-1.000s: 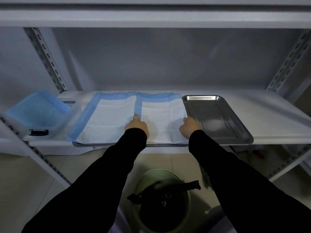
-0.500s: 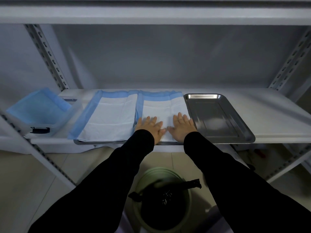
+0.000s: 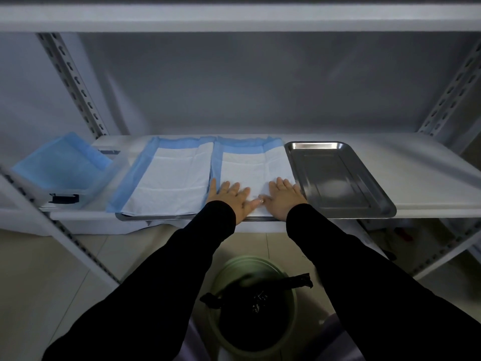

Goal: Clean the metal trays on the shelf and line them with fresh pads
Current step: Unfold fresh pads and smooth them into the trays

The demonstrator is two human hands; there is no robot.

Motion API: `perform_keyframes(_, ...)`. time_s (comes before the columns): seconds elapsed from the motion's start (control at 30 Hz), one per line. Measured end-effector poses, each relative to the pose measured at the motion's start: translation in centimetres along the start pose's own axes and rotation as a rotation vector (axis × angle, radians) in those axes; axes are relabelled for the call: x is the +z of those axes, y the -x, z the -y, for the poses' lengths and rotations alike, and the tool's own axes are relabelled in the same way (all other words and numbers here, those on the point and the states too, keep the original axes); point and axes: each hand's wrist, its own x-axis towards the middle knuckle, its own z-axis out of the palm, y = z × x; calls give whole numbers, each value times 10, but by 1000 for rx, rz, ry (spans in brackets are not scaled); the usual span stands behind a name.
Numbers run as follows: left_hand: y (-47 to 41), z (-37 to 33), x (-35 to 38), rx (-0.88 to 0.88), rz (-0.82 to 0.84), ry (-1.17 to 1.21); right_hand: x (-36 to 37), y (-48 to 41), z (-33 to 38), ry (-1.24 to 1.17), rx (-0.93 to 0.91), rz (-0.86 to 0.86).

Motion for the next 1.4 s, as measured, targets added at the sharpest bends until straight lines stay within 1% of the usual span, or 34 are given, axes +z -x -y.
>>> perform_keyframes(0.07, 6, 2, -6, 69, -20, -53, -7, 6, 1, -54, -50, -78)
perform_keyframes(0.13, 11, 4, -8, 171, -28, -54, -13, 13, 2, -99, -104, -147)
perform_keyframes(0.23, 15, 5, -7, 260, -13, 22, -20, 23, 6, -199, -145, -103)
perform_keyframes(0.37, 18, 0, -3, 248, 41, 202, -21, 26, 9, -317, -171, 13)
perform_keyframes(0.47, 18, -1, -1, 220, 58, 233, -19, 27, 7, -348, -156, 62)
perform_keyframes(0.6, 16, -2, 0, 183, 68, 290, -19, 28, 7, -388, -111, 84)
perform_keyframes(0.77, 17, -1, -4, 195, 54, 316, -19, 26, 6, -406, -82, 115)
perform_keyframes(0.87, 18, 2, -9, 147, -31, 316, -23, 25, 8, -419, -79, 85)
perform_keyframes(1.0, 19, 12, -18, 106, -180, 241, -29, 21, 14, -401, -94, -63)
perform_keyframes(1.1, 20, 20, -22, 98, -310, 300, -33, 20, 20, -429, -106, -146)
perform_keyframes(1.23, 23, 32, -29, -25, -496, 377, -39, 18, 33, -441, -152, -206)
perform_keyframes(1.4, 27, 55, -30, -158, -613, 419, -43, 11, 54, -470, -211, -258)
